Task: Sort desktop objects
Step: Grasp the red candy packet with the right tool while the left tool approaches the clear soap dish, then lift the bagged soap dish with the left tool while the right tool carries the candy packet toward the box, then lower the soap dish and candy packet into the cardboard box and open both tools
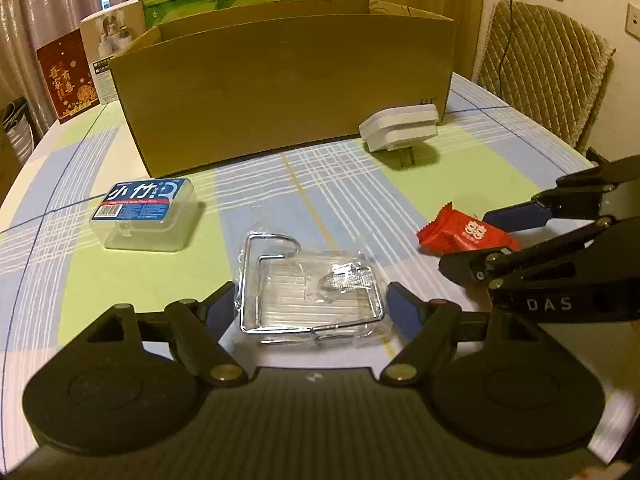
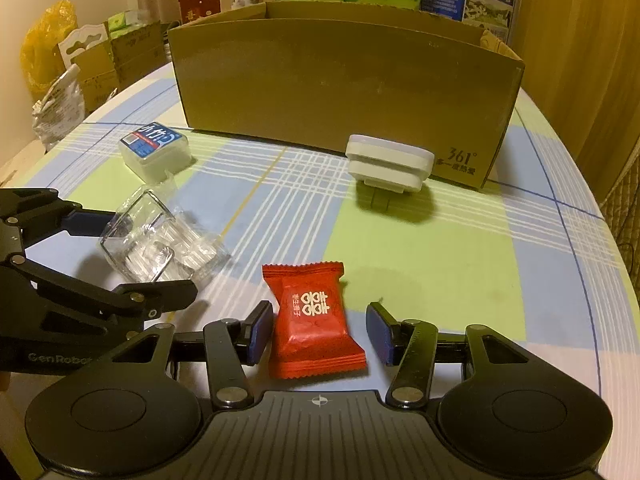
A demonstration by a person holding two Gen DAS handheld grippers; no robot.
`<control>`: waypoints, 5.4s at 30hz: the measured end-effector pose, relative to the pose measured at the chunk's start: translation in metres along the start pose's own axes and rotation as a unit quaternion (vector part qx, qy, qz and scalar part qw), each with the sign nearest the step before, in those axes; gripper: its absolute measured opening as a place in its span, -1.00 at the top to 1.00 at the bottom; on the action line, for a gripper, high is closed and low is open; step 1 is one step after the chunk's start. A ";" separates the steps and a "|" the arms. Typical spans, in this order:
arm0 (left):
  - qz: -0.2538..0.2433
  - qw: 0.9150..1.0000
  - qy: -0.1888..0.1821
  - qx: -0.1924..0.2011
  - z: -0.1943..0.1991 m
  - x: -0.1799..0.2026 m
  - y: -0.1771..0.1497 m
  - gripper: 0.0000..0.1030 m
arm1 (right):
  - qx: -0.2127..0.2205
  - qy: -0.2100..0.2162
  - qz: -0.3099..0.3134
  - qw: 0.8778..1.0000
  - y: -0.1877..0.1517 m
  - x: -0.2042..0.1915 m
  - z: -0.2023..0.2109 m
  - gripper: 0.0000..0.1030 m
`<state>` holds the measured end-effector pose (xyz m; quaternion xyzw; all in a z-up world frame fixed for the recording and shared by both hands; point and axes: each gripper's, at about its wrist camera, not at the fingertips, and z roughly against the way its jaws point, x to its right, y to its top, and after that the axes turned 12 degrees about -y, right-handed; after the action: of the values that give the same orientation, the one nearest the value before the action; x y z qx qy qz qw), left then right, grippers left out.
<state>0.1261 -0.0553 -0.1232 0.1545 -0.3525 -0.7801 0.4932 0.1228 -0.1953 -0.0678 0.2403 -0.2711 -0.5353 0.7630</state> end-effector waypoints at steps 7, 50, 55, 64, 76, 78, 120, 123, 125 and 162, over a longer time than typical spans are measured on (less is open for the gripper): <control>0.012 1.000 -0.002 -0.009 -0.004 -0.002 -0.001 -0.37 | 0.000 0.002 -0.003 1.000 0.000 -0.001 0.000 0.25; 0.048 0.998 0.017 0.038 0.115 0.056 0.039 -0.27 | 0.078 -0.013 -0.085 0.993 0.008 0.041 0.137 0.50; 0.043 0.998 0.016 0.040 0.120 0.063 0.039 -0.27 | 0.084 -0.016 -0.091 0.992 0.007 0.046 0.145 0.50; 0.038 0.998 0.017 0.043 0.127 0.068 0.043 -0.27 | 0.085 -0.018 -0.096 0.992 0.006 0.050 0.152 0.50; 0.037 0.998 0.014 0.048 0.128 0.056 0.061 -0.27 | 0.097 -0.030 -0.085 0.991 0.028 0.065 0.151 0.50; 0.037 0.998 0.016 0.053 0.129 0.051 0.069 -0.27 | 0.101 -0.031 -0.083 0.991 0.038 0.069 0.150 0.50; 0.046 0.998 0.002 0.053 0.036 -0.065 0.214 -0.27 | 0.076 -0.005 -0.069 0.995 0.213 0.094 0.025 0.50; 0.053 0.997 0.003 0.052 0.029 -0.076 0.220 -0.27 | 0.068 0.004 -0.081 0.994 0.220 0.097 0.017 0.50; 0.057 0.997 0.003 0.050 0.025 -0.081 0.224 -0.27 | 0.065 0.007 -0.086 0.994 0.225 0.097 0.012 0.50; 0.119 0.990 -0.014 0.070 0.009 -0.121 0.207 -0.39 | 0.086 0.035 -0.111 0.990 0.235 0.079 -0.015 -0.22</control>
<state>0.3138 0.0002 0.0152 0.1346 -0.4290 -0.6914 0.5655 0.3164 -0.1956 0.0876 0.3522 -0.2607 -0.5824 0.6847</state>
